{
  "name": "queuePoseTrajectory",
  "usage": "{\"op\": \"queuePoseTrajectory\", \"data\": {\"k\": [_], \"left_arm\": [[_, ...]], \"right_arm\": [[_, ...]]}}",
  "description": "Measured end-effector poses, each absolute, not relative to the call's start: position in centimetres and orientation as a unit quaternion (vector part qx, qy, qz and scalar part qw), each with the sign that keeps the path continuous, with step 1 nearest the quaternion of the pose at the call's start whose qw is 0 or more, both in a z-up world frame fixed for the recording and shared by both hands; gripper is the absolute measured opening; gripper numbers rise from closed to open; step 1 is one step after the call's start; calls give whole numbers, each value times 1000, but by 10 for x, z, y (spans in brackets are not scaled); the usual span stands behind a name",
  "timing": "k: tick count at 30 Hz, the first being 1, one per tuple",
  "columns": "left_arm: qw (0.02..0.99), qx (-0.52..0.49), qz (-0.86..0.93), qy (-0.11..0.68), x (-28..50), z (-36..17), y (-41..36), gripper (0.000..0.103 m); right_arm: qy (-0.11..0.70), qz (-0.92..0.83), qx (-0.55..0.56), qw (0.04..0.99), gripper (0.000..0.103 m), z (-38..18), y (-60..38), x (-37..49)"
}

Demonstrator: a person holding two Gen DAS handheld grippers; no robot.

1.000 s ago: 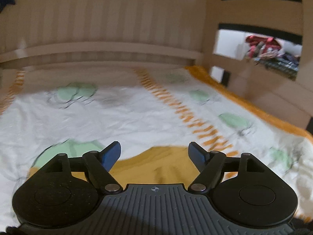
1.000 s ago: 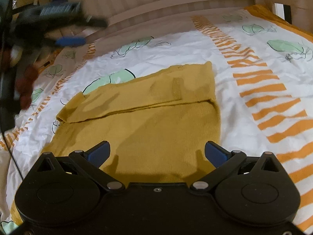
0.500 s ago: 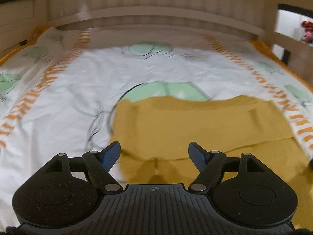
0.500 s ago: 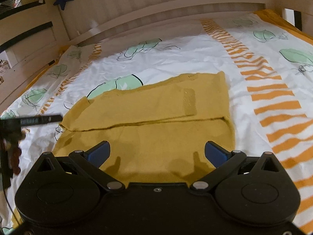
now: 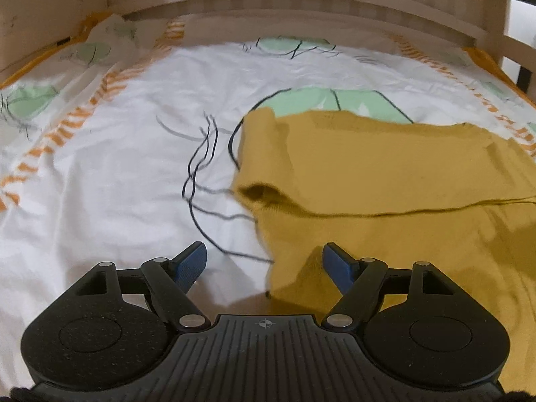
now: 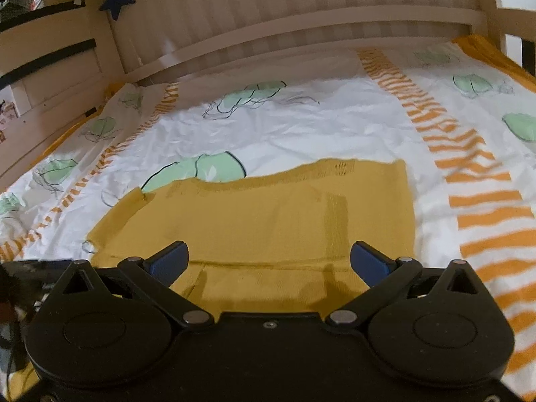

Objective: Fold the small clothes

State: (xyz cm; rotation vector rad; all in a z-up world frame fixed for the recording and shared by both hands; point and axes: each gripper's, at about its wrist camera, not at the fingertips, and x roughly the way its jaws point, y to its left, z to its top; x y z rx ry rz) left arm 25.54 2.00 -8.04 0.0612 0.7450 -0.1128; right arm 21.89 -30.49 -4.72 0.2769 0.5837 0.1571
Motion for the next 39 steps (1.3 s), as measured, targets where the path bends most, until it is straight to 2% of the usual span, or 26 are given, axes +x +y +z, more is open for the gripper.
{"op": "queuePoseTrajectory", "data": {"k": [9,14,21,22,24,26,29,31,32,34,39], "left_arm": [[937,3,-57,345,252,-90,27,84],[939,0,-56,340,251,-92,27,85],[940,-3,-55,338,251,-94,27,86],[939,-3,-55,338,251,-94,27,86],[939,-3,-55,338,251,-94,27,86],[939,-3,-55,338,251,-94,27,86],[940,-2,-54,338,251,-94,27,86],[939,-2,-54,338,251,-94,27,86],[939,-2,-54,338,251,-94,27,86],[939,-2,-55,338,251,-94,27,86],[939,-2,-55,338,251,-94,27,86]], "right_arm": [[291,64,183,937,103,-64,-323,264],[310,62,213,924,103,-81,-334,283],[326,59,199,922,100,-90,-329,293],[329,56,195,922,97,-90,-328,295],[335,45,184,923,79,-89,-326,297],[339,36,171,924,68,-87,-323,298],[345,35,170,922,58,-86,-323,300],[348,27,165,922,46,-85,-323,301],[347,26,166,923,35,-84,-323,301],[340,31,175,924,19,-80,-323,301],[305,78,172,933,16,-47,-316,293]]}}
